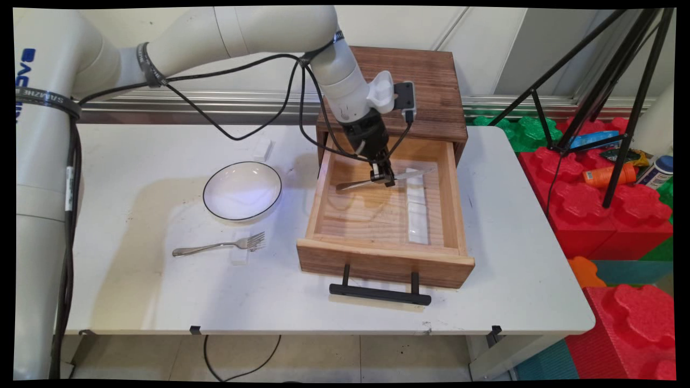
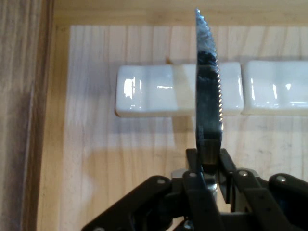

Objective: Place the picked object into the drawer

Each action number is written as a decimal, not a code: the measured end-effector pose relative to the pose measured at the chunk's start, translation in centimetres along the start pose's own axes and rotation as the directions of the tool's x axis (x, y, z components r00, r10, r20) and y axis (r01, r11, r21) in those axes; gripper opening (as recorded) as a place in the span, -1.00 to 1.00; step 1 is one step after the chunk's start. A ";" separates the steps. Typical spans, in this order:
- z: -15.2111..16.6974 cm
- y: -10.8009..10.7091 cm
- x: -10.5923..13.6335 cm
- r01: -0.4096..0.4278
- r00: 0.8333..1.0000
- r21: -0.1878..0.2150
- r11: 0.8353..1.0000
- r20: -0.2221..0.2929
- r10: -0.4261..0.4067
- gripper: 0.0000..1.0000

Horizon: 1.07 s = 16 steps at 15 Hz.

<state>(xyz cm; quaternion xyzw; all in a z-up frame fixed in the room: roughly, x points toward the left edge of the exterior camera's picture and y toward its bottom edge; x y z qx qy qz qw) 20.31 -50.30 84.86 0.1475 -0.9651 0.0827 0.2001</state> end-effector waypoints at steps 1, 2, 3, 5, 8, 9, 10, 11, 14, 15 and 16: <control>0.3 -0.1 -0.1 -0.003 1.000 -0.001 1.000 0.002 0.004 -1.00; 0.7 -0.2 -0.2 -0.005 1.000 -0.001 1.000 0.002 0.005 -1.00; 1.0 -0.3 -0.3 -0.006 1.000 -0.003 1.000 0.003 0.006 -1.00; 1.5 -0.5 -0.3 -0.008 1.000 -0.006 1.000 0.001 0.008 -1.00; 2.2 -0.6 -0.4 -0.008 1.000 -0.011 1.000 0.000 0.008 -1.00; 2.4 -0.7 -0.4 -0.007 1.000 -0.013 1.000 0.000 0.007 -1.00; 2.6 -0.7 -0.4 -0.006 1.000 -0.015 1.000 0.000 0.006 -1.00; 2.7 -0.7 -0.4 -0.005 1.000 -0.017 1.000 0.000 0.005 1.00; 3.2 -0.9 -0.4 0.001 1.000 -0.020 1.000 -0.005 -0.002 1.00; 3.2 -1.0 -0.4 0.003 1.000 -0.019 1.000 -0.006 -0.003 1.00; 3.3 -1.1 -0.3 0.004 1.000 -0.019 1.000 -0.009 -0.004 1.00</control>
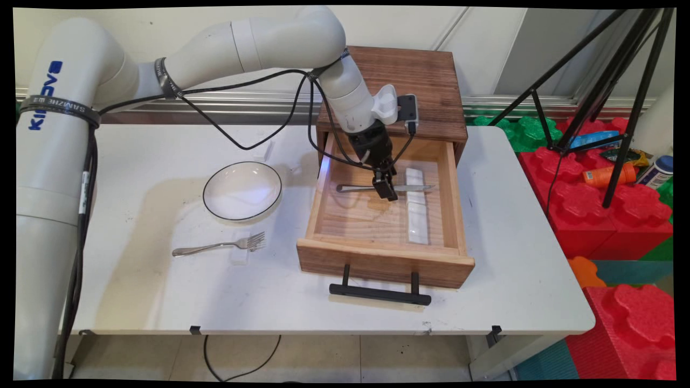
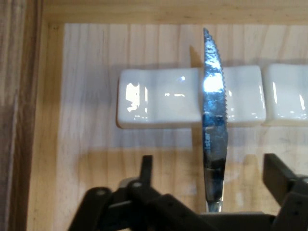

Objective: Place the picked object into the drawer

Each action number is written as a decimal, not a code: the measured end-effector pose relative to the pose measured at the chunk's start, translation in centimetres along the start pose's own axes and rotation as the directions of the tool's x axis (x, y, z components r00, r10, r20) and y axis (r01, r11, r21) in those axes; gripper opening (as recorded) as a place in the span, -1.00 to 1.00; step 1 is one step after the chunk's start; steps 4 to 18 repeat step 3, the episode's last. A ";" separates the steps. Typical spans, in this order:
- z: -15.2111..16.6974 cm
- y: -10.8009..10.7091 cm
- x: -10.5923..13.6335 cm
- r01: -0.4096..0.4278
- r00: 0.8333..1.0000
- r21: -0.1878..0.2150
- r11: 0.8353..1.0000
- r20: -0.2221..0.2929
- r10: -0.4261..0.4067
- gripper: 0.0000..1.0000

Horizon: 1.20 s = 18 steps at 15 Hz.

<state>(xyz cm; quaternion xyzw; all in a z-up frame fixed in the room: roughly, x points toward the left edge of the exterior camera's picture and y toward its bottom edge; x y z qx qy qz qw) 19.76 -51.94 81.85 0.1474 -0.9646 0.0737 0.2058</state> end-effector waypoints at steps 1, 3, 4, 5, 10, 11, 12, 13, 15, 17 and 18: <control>0.0 0.0 0.0 0.001 1.000 0.001 1.000 -0.001 -0.001 1.00; -0.3 -0.1 -0.1 0.004 1.000 0.002 1.000 -0.006 -0.004 1.00; -0.3 -0.1 -0.1 0.004 1.000 0.002 1.000 -0.006 -0.004 1.00; -0.3 -0.1 -0.1 0.004 1.000 0.002 1.000 -0.006 -0.004 1.00; -0.3 -0.1 -0.1 0.004 1.000 0.002 1.000 -0.006 -0.004 1.00; -0.3 -0.1 -0.1 0.004 1.000 0.002 1.000 -0.006 -0.004 1.00; -0.3 -0.1 -0.1 0.004 1.000 0.002 1.000 -0.006 -0.004 1.00; -0.3 -0.1 -0.1 0.004 1.000 0.002 1.000 -0.006 -0.004 1.00; -0.3 -0.1 -0.1 0.004 1.000 0.002 1.000 -0.006 -0.004 1.00; -0.3 -0.1 -0.1 0.004 1.000 0.002 1.000 -0.006 -0.004 1.00; -0.3 -0.1 -0.1 0.004 1.000 0.002 1.000 -0.006 -0.004 1.00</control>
